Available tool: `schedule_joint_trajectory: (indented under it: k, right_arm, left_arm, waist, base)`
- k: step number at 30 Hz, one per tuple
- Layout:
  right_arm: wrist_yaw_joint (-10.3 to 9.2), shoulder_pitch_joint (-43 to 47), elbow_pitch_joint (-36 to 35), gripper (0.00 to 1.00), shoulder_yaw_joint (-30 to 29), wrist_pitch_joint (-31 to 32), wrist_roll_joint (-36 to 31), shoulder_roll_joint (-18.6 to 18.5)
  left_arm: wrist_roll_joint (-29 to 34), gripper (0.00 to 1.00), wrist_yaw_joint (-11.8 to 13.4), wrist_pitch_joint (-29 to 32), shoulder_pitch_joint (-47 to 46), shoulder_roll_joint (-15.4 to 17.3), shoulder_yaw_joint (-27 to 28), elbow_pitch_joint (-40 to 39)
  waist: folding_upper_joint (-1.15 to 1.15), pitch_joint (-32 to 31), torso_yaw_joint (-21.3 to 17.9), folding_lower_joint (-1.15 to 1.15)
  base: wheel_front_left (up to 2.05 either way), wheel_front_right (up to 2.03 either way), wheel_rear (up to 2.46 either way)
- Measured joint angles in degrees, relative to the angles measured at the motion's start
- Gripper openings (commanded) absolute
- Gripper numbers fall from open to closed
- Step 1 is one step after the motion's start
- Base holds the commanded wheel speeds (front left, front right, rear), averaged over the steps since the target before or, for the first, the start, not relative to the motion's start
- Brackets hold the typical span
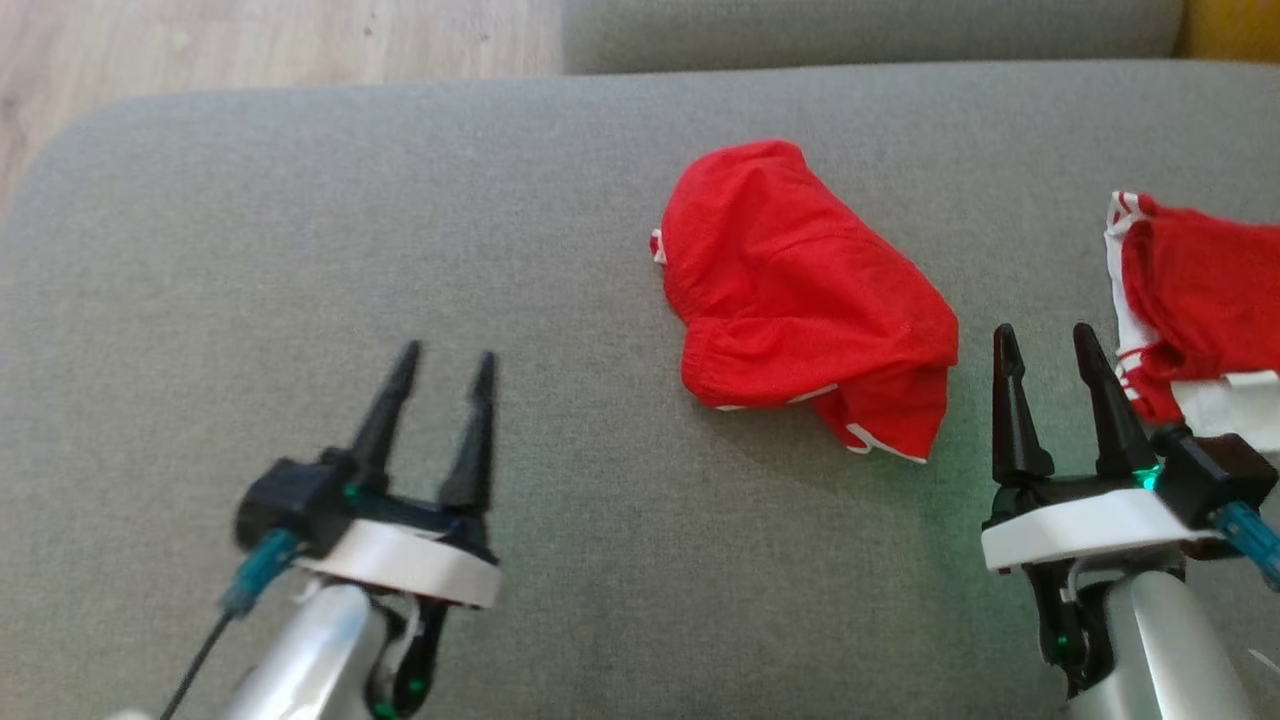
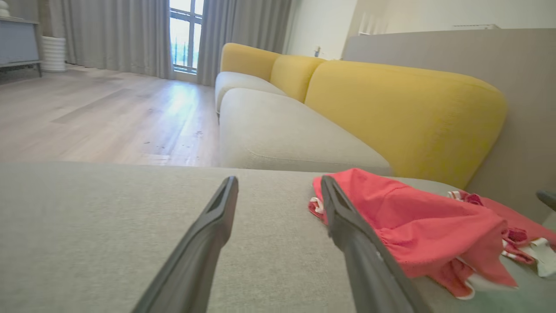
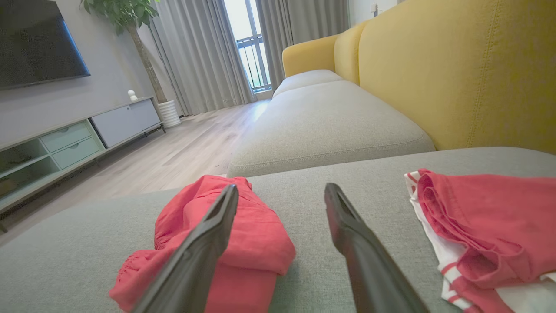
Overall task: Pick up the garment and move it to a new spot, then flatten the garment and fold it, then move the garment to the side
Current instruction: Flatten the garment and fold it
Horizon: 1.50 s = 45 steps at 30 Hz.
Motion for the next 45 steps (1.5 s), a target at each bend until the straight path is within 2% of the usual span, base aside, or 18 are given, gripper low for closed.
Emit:
schedule_joint_trajectory:
  k: [6, 11, 19, 26, 27, 28, 29, 33, 37, 44, 45]
  right_arm:
    - [0.0, -0.8, -0.68, 1.0, 0.2, 0.0, -0.01, 0.0]
    - [0.0, -3.19, -1.19, 1.0, 0.73, -0.01, -0.02, -0.01]
    - [0.0, -3.99, -1.21, 1.0, 1.43, -0.13, -0.01, -0.01]
    - [0.0, -4.92, -0.83, 1.0, 1.51, -0.79, 0.0, 0.0]
    - [0.0, -4.91, -0.74, 1.0, 1.44, -0.85, 0.0, -0.01]
    - [0.0, -4.91, -0.59, 1.0, 1.4, -0.96, 0.0, -0.01]
    - [0.0, -4.91, -0.51, 1.0, 1.33, -1.02, 0.0, 0.0]
    - [0.0, -4.89, -0.18, 1.0, 0.89, -1.04, 0.0, -0.01]
    - [0.0, -4.76, 0.38, 1.0, 0.88, -1.08, 0.0, -0.01]
    - [0.0, -4.52, 0.8, 1.0, 0.82, -0.73, -0.08, -0.01]
    - [0.0, -4.52, 0.8, 1.0, 0.82, -0.73, -0.08, -0.01]
  left_arm:
    - [0.02, 1.0, -3.98, 3.86, -5.06, -3.11, -5.03, 5.25]
    - [-1.85, 1.0, -5.94, 6.81, -10.16, -5.94, -7.03, 9.89]
    - [-5.26, 1.0, -7.39, 11.96, -16.3, -8.26, -11.6, 17.36]
    - [-6.22, 1.0, -7.39, 12.78, -18.23, -8.57, -12.06, 22.81]
    - [-6.7, 0.94, -7.39, 12.45, -18.34, -8.72, -12.05, 22.99]
    - [-7.21, 0.29, -7.42, 11.92, -18.36, -8.91, -12.07, 23.04]
    - [-7.45, 0.0, -7.43, 11.17, -18.37, -9.07, -12.06, 23.05]
    - [-7.64, 0.0, -7.43, 6.14, -19.02, -8.99, -11.41, 23.05]
    - [-7.6, 0.0, -6.98, 1.88, -19.66, -8.17, -8.15, 22.5]
    - [-5.94, 0.0, -2.31, 0.16, -18.0, -3.59, -1.08, 19.33]
    - [-5.94, 0.0, -2.31, 0.16, -18.0, -3.59, -1.08, 19.33]
  waist:
    - [0.0, 2.99, -1.4, 0.01]
    - [0.0, 5.62, -3.41, 0.01]
    - [0.0, 8.34, -7.38, 0.01]
    - [0.0, 9.03, -9.52, 0.01]
    - [0.0, 8.97, -9.55, 0.01]
    - [0.0, 8.88, -9.53, 0.01]
    - [0.0, 8.76, -9.43, 0.0]
    - [0.0, 8.17, -8.43, 0.0]
    - [0.0, 7.23, -6.8, 0.0]
    - [0.0, 5.39, -2.57, 0.0]
    - [0.0, 5.39, -2.57, 0.0]
  base:
    - [0.0, 0.0, 0.0]
    - [0.0, 0.0, 0.0]
    - [0.0, 0.0, 0.0]
    - [0.0, 0.0, 0.0]
    - [0.0, 0.0, 0.0]
    - [0.0, 0.0, 0.0]
    - [0.0, 0.0, 0.0]
    - [0.0, 0.0, 0.0]
    - [0.0, 0.0, 0.0]
    - [0.0, 0.0, 0.0]
    - [0.0, 0.0, 0.0]
